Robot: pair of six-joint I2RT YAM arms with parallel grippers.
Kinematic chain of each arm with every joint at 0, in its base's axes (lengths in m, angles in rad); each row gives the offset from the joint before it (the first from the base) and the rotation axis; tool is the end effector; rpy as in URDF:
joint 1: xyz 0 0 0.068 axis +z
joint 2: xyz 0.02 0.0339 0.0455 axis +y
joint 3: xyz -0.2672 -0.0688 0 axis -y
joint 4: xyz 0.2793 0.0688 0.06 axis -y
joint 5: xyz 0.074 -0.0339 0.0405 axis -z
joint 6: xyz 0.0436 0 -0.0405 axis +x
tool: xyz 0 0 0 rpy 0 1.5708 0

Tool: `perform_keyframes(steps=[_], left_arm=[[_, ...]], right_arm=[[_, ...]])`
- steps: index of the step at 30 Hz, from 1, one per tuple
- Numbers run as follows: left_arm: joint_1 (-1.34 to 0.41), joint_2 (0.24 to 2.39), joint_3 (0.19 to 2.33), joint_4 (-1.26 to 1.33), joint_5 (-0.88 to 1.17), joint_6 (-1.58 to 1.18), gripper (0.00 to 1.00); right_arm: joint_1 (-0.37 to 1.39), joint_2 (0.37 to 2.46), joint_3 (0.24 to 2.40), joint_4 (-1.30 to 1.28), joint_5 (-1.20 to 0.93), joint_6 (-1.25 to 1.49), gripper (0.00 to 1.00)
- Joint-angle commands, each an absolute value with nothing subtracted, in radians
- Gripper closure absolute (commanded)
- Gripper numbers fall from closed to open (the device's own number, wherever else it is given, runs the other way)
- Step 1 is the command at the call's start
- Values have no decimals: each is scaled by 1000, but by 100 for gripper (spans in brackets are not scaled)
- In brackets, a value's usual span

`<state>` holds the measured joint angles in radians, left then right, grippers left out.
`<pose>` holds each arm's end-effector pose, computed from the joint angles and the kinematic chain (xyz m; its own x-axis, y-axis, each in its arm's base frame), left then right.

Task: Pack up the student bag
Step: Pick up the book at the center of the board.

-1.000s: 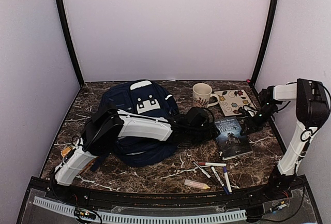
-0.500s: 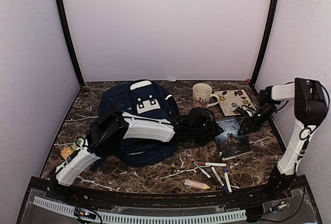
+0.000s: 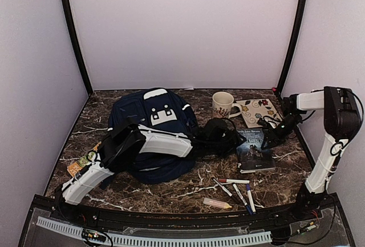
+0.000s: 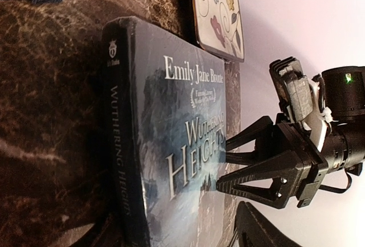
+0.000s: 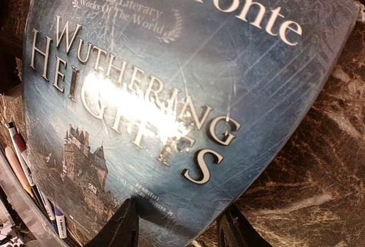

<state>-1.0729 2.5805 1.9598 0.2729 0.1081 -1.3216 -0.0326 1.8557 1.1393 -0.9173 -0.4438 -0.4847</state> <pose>0.2913 -0.5458 0.1021 -0.9336 -0.2999 -0.1962 0.0696 0.3853 -0.9202 0.3384 0.0077 0.1186 -0.9089 -0.3914 -0.1440 -0.4149 0.8131 0.4085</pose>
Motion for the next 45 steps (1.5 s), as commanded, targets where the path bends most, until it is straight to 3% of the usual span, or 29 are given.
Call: perform_keyframes(steps=[1,19,26,35,45], left_arm=[[-1097,2609,1971,509,178,-1288,35],[-1098,2586,1919,562,198,-1279,83],[-1099,2531,1806,724,201,-1240,100],[-1101,2452,1761,811,274,-1103,100],[-1104,2327,1656,883,331,-950,100]], right_arm=[[59,1937,1062,-886,-519,-487,55],[58,1897,1049,-880,-507,-480,56],[18,1824,1038,-899,-492,-473,53],[-124,1691,1077,-1026,-500,-517,43],[-133,1470,1133,-1106,-473,-515,40]])
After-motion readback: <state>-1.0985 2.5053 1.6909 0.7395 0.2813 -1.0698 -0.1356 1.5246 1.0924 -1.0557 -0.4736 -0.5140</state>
